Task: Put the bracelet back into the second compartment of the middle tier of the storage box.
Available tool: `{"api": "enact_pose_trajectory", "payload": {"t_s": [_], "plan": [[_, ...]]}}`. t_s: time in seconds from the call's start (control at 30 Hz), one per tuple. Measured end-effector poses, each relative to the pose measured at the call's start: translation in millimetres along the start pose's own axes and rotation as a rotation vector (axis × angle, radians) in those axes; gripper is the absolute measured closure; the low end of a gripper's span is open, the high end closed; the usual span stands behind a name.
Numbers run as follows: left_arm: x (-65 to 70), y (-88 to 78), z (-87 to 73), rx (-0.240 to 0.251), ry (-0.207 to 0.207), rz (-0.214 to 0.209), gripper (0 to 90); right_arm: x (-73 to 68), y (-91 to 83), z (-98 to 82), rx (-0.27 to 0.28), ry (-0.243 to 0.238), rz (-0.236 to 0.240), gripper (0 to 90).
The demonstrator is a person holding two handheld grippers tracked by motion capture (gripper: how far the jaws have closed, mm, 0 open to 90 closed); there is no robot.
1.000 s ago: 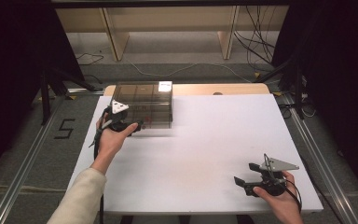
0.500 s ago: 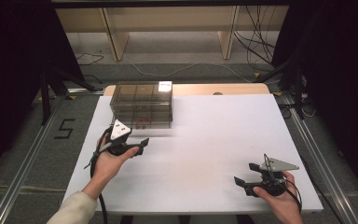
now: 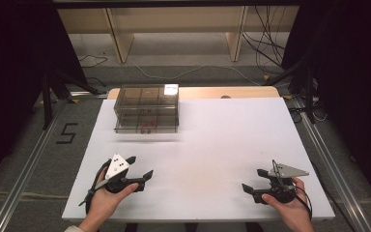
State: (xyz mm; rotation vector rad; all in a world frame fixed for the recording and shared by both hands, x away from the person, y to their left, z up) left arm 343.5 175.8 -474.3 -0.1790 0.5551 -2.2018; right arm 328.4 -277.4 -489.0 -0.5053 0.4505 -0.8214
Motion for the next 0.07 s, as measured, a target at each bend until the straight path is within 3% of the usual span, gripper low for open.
{"api": "enact_pose_trajectory", "payload": {"t_s": [0.07], "plan": [[4.0, 2.2, 1.7, -0.006, 0.003, -0.01, 18.4, 0.1, -0.3, 0.2, 0.001, -0.007, 0.001, 16.7]]}}
Point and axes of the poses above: each handheld gripper's, and its own axes: y roughly forward along the jaws, z roughly out of its top, x roughly to its right, the point moved 2 cm from there along y, roughly forward along the jaws, and after that the axes turned 5 degrees about y, right-handed, at the moved point
